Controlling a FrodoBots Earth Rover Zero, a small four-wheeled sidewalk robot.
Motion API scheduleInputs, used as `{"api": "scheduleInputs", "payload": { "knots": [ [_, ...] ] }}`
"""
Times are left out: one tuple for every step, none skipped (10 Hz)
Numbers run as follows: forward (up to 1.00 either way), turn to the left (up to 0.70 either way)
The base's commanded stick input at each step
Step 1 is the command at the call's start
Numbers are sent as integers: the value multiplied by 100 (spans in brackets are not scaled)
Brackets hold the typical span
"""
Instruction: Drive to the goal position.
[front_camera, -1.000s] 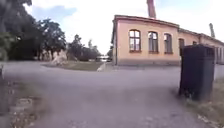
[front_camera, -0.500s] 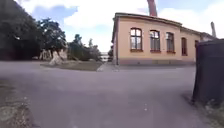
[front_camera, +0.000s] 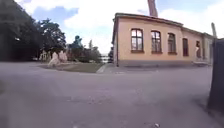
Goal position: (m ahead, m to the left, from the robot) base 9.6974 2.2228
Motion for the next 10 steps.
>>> {"api": "scheduleInputs", "payload": {
  "knots": [
    [85,1],
    [85,1],
    [85,1],
    [85,1],
    [85,1],
    [85,1],
    [85,1],
    [85,1],
    [85,1],
    [85,1]
  ]
}}
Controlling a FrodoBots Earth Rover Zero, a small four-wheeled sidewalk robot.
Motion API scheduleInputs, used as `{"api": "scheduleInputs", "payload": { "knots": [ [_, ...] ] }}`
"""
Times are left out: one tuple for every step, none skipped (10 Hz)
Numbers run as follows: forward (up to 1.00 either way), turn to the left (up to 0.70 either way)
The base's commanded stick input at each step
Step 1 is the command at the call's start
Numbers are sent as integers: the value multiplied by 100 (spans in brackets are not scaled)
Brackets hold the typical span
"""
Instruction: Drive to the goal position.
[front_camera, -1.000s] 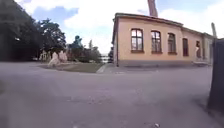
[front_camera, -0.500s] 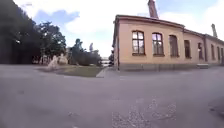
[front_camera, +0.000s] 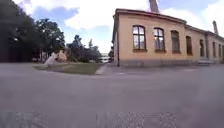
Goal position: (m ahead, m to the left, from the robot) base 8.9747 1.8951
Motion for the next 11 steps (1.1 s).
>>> {"api": "scheduleInputs", "payload": {
  "knots": [
    [85,1],
    [85,1],
    [85,1],
    [85,1],
    [85,1],
    [85,1],
    [85,1],
    [85,-11],
    [85,-28],
    [85,-14],
    [85,1]
  ]
}}
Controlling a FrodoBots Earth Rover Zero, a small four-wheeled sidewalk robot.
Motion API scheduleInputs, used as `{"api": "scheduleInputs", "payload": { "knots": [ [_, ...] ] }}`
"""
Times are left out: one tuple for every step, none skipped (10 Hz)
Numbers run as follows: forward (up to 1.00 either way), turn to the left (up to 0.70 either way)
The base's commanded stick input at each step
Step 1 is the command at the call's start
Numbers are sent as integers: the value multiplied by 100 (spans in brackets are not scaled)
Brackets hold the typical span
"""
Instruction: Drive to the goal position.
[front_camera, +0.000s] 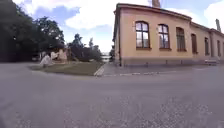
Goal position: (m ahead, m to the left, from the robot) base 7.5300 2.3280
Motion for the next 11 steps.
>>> {"api": "scheduleInputs", "payload": {
  "knots": [
    [85,1],
    [85,1],
    [85,1],
    [85,1],
    [85,1],
    [85,1],
    [85,1],
    [85,1],
    [85,1],
    [85,1],
    [85,1]
  ]
}}
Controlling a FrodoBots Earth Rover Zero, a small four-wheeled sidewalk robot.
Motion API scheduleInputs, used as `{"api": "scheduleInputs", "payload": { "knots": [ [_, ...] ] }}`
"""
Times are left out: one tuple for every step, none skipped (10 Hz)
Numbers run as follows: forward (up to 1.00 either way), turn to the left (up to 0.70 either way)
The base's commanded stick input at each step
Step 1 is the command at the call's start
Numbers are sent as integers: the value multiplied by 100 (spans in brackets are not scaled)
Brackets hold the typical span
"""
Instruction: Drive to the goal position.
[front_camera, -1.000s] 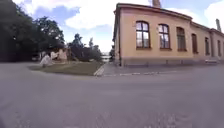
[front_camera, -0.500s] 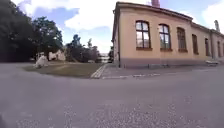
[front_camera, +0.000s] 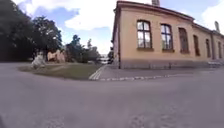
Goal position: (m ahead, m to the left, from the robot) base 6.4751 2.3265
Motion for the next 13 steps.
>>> {"api": "scheduleInputs", "payload": {
  "knots": [
    [85,1],
    [85,1],
    [85,1],
    [85,1],
    [85,1],
    [85,1],
    [85,1],
    [85,1],
    [85,1],
    [85,1],
    [85,1],
    [85,1],
    [85,1]
  ]
}}
